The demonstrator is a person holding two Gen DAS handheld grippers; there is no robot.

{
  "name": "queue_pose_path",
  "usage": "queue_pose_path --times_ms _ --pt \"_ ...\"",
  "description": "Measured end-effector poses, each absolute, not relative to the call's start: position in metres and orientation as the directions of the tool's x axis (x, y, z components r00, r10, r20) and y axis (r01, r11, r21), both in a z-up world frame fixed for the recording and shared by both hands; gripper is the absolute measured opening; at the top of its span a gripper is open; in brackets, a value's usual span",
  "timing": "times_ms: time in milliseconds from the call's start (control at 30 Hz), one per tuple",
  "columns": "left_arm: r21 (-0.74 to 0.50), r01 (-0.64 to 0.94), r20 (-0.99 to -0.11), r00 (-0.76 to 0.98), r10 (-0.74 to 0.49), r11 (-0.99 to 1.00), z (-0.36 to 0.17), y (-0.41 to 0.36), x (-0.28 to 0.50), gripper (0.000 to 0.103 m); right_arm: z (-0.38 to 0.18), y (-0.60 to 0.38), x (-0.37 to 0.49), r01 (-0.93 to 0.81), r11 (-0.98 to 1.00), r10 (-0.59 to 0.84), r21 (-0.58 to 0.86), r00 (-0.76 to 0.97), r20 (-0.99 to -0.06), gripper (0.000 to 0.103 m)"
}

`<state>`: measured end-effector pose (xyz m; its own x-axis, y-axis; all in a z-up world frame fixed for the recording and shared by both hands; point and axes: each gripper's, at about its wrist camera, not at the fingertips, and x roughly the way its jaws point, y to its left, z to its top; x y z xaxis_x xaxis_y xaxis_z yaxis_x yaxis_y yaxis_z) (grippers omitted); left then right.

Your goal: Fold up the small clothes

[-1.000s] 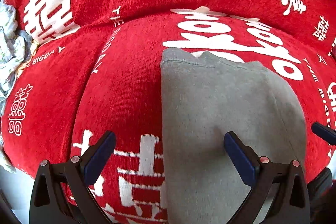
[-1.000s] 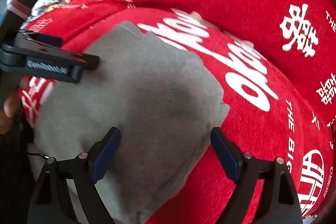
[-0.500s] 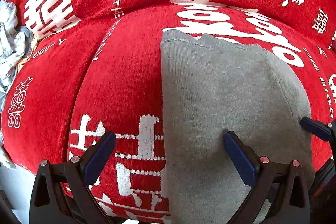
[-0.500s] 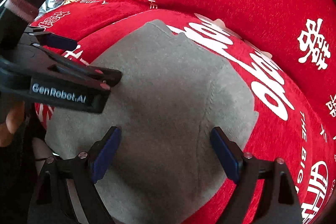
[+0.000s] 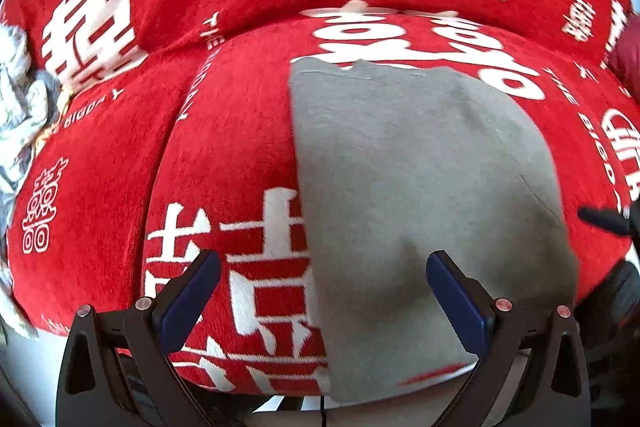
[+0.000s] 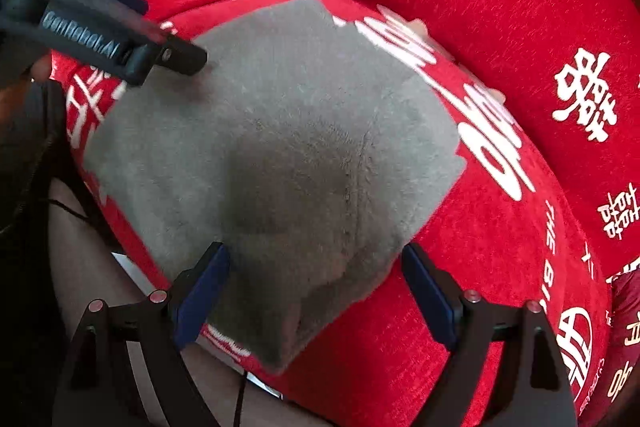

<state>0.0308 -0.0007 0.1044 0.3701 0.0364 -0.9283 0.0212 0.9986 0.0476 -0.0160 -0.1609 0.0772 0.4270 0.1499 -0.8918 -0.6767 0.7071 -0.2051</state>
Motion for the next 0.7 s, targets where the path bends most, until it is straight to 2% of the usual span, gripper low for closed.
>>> queue_pose_path --times_ms 133,333,500,700 --pt "0.065 0.04 -0.933 0.356 0.047 0.997 0.099 -0.009 0.027 0.103 0.094 -0.149 -0.018 -0.69 0.694 0.201 -0.208 0.462 -0.864 0.09" --pt "0.084 0.039 -0.943 0.326 0.066 0.996 0.083 -0.01 0.023 0.103 0.086 -0.127 -0.016 -0.716 0.676 0.239 -0.176 0.439 -0.866 0.09" --pt "0.03 0.019 -0.953 0.301 0.023 0.999 0.073 -0.001 0.02 0.103 0.061 -0.124 -0.016 -0.726 0.665 0.204 -0.176 0.403 -0.892 0.09" --pt "0.039 0.025 -0.955 0.295 0.03 0.999 0.071 -0.004 0.015 0.103 0.061 -0.131 -0.024 -0.729 0.656 0.192 -0.196 0.412 -0.891 0.09"
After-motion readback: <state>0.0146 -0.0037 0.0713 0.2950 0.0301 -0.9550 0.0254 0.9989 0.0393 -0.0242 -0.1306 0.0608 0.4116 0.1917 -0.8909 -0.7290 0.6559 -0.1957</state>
